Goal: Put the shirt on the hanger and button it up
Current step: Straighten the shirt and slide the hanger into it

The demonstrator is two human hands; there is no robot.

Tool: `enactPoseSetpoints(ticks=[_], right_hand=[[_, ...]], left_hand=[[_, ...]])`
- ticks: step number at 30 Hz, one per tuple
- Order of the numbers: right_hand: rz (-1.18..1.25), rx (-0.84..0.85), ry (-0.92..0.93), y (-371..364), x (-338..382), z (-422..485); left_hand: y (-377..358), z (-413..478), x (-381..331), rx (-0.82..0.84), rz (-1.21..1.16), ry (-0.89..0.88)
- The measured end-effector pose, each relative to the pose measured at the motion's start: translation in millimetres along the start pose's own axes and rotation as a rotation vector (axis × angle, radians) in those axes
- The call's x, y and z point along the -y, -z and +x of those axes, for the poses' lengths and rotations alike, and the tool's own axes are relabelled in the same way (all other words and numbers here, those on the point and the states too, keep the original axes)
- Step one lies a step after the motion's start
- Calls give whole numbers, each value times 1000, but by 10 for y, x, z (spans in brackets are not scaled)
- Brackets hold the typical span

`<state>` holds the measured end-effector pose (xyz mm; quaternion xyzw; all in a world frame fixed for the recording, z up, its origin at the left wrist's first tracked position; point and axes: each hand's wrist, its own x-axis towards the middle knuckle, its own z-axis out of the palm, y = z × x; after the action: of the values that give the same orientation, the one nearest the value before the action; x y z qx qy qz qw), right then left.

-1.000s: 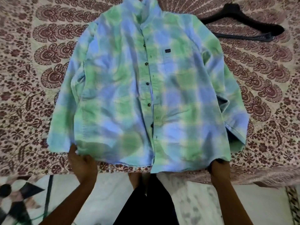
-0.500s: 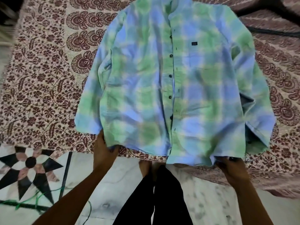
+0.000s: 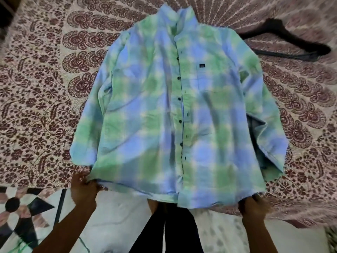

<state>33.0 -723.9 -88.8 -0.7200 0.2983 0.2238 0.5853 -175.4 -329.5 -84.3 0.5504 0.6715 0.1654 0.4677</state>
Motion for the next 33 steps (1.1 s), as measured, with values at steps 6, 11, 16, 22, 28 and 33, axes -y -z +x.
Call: enactPoseSetpoints(ticks=[6, 11, 16, 22, 28, 33], right_hand=[[-279, -393, -38, -26, -10, 138], [-793, -576, 609, -496, 264, -115], [-1023, 262, 1154, -856, -8, -281], [-1402, 526, 1143, -1192, -268, -508], [-825, 488, 685, -1182, 74, -425], [7, 311, 357, -1142, 320, -416]], left_hand=[[205, -38, 111, 89, 492, -243], [190, -30, 47, 98, 775, -884], [199, 144, 0, 214, 806, -980], [566, 231, 174, 36, 843, -836], [-86, -234, -93, 429, 773, -1361], [-927, -588, 79, 776, 1068, -1549]])
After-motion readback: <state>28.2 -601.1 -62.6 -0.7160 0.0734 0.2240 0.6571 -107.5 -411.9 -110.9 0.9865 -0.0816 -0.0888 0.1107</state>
